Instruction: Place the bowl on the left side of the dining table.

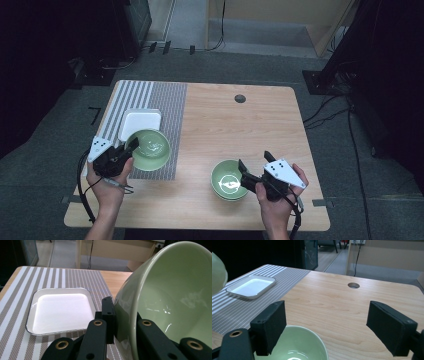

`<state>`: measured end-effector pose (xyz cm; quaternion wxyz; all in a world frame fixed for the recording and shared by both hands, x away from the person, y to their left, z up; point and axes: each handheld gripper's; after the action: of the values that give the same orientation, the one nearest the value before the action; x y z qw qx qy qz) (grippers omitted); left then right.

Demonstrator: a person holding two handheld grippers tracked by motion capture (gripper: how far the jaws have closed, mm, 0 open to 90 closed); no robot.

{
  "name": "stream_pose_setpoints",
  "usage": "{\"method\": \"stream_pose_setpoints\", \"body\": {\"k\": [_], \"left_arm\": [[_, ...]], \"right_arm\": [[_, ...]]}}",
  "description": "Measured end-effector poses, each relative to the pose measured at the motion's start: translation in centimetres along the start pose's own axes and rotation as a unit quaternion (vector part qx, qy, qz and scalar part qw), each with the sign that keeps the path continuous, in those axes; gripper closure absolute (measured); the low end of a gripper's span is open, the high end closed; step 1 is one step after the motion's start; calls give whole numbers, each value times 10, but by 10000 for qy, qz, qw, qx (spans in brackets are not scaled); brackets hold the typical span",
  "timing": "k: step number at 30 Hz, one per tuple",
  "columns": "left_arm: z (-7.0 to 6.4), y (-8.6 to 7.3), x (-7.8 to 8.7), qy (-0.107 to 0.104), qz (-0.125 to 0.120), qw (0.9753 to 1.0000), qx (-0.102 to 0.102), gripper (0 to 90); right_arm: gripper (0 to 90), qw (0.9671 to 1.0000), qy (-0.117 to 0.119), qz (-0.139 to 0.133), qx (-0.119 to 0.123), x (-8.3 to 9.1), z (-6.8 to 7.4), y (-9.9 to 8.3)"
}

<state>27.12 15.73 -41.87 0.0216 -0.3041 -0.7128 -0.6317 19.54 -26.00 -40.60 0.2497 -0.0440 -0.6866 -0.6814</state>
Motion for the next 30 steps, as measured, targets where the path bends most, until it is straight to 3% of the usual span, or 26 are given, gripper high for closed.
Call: {"method": "stream_pose_setpoints", "body": {"k": [9,30], "left_arm": [[21,-3,-5,147,-43,9996,244,832],[50,-1,-14,306,-29,9980,544,832]], "right_arm": [[159,9999,-125,32,-29,2,-13,-9],[163,9987,-465,89,-175,8,-48,-33]]}}
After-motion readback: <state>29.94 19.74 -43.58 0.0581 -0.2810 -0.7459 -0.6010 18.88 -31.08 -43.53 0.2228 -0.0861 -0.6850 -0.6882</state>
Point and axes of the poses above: each handheld gripper's, and its own axes: x roughly backward along the jaws, y roughly out of its top, z roughly to its left, and after that the axes turned 4 degrees about z, right-handed
